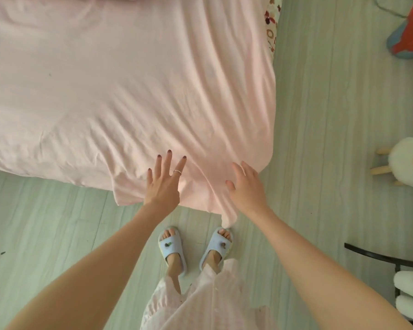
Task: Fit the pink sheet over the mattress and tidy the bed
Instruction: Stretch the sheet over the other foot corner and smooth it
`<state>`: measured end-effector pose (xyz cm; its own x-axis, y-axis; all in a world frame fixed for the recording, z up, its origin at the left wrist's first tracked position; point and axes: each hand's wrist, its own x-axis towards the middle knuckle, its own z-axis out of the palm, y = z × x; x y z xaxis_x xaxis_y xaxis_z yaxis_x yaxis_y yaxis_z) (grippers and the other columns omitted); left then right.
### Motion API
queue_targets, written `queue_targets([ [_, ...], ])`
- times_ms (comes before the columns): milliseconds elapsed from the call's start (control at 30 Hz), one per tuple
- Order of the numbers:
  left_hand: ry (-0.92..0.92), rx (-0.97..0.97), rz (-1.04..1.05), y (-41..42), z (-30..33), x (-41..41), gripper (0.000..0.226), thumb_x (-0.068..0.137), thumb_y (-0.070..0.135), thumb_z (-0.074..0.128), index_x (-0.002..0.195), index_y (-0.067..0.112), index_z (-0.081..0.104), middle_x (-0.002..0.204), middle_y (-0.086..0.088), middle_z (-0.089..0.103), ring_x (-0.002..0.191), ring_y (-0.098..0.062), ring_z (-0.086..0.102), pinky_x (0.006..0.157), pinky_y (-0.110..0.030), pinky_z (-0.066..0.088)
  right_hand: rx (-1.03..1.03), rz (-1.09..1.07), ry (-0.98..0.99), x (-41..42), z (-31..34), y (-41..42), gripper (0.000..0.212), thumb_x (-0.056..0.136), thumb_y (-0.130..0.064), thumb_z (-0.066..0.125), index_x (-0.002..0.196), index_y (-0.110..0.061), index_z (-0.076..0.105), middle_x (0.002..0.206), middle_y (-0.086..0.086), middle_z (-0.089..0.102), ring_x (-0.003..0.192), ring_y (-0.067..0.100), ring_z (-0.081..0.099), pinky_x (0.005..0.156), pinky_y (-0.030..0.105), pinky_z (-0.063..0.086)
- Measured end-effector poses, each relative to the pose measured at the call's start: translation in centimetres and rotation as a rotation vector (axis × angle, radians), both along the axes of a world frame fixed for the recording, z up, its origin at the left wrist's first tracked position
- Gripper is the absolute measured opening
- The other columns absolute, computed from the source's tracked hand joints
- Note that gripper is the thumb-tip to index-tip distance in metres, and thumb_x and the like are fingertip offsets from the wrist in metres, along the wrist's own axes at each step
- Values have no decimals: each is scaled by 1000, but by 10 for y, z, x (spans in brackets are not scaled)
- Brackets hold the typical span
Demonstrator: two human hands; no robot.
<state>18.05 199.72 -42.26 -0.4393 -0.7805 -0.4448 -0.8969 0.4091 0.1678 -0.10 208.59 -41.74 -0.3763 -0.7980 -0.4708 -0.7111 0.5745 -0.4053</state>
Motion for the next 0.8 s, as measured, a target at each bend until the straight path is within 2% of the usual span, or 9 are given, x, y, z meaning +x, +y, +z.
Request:
queue_targets([
  [133,-147,119,-3,-25,-23,30,85,85,1,48,149,29,0,157,-1,-18,146,-29,-8,117,-51,14,-131,279,129,23,-17,-50,54,95,-31,46,146,-23,29,158,8,13,146,28,12,113,48,23],
  [200,-161,305,20,-25,-32,46,74,89,8,48,149,26,9,159,1,-6,145,-26,13,114,-44,25,-94,403,126,42,-29,-52,54,93,-29,50,143,-21,33,158,9,12,145,29,12,111,49,27],
  [300,-178,546,79,-10,-34,71,40,93,12,40,131,21,49,142,-5,45,125,-25,48,104,-34,39,-79,418,101,75,-39,-30,43,88,-20,57,128,-9,50,144,14,37,131,34,36,93,45,45],
  [367,-97,615,199,3,-36,87,36,93,10,38,122,19,58,125,-6,59,112,-25,58,97,-32,46,0,426,117,88,-38,-20,31,95,-22,43,119,-8,56,124,9,53,116,28,48,86,39,41],
  [433,56,602,436,4,-40,108,34,93,8,39,120,14,59,119,-5,61,102,-25,60,80,-23,50,83,467,123,98,-33,-23,32,99,-23,32,104,-9,60,107,6,62,100,26,54,80,36,37],
  [500,207,560,679,-9,-46,133,31,92,7,42,118,9,59,107,-4,59,89,-22,56,62,-18,47,92,386,73,110,-28,-34,31,99,-23,32,97,-7,59,101,8,63,89,26,56,74,35,39],
  [633,403,510,1049,-52,-54,185,28,90,6,46,115,4,57,92,-9,62,75,-21,53,70,-32,47,174,188,-94,151,-31,-63,27,97,-25,39,105,-8,59,104,7,63,96,26,57,77,34,45],
  [733,449,536,1237,-88,-72,221,32,92,9,48,124,2,49,85,-3,55,76,-18,53,62,-29,48,315,-166,-322,194,-54,-82,23,94,-23,42,86,-7,56,106,16,66,91,29,57,72,32,40],
  [800,456,587,1327,-104,-88,240,40,94,13,49,133,4,41,87,-3,51,80,-16,53,64,-32,50,371,-498,-495,215,-77,-88,23,92,-22,45,89,-2,57,109,23,65,83,29,56,70,37,46],
])
